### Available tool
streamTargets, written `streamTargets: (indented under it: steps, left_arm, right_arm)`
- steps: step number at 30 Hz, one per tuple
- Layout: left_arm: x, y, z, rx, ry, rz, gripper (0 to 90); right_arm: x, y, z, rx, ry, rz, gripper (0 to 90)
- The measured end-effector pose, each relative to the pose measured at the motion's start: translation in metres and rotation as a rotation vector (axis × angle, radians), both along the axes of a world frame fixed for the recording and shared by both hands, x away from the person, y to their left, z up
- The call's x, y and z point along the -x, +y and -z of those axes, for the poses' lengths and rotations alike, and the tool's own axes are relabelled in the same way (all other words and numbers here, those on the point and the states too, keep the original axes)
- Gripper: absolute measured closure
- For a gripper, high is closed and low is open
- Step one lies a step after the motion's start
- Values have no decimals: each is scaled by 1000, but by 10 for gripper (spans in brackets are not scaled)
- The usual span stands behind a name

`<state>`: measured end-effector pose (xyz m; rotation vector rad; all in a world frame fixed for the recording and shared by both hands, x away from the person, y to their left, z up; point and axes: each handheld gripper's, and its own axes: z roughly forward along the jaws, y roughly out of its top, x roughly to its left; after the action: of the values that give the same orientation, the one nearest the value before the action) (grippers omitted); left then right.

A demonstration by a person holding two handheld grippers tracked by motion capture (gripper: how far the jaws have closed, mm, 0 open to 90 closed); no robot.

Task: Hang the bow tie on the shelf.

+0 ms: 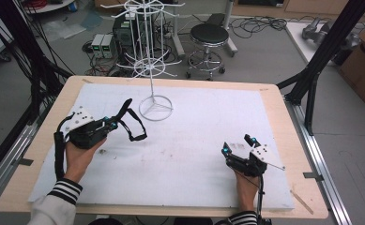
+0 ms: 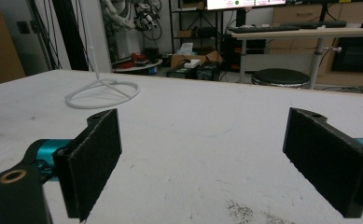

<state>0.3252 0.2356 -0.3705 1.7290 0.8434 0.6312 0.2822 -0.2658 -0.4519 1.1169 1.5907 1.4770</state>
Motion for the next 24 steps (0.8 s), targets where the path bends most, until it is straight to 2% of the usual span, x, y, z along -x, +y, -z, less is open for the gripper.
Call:
streamTargets:
  steps: [3, 14, 24]
  left_arm:
    - [0, -1, -4, 13, -1, 2, 841]
    - [-2, 3, -29, 49, -72, -13, 841]
    - [-11, 7, -52, 70, -124, -33, 841]
  right_arm:
    - [0, 0, 0, -1, 0, 0, 106]
    - [0, 0, 0, -1, -1, 1, 107]
    - [0, 0, 0, 0, -1, 4, 107]
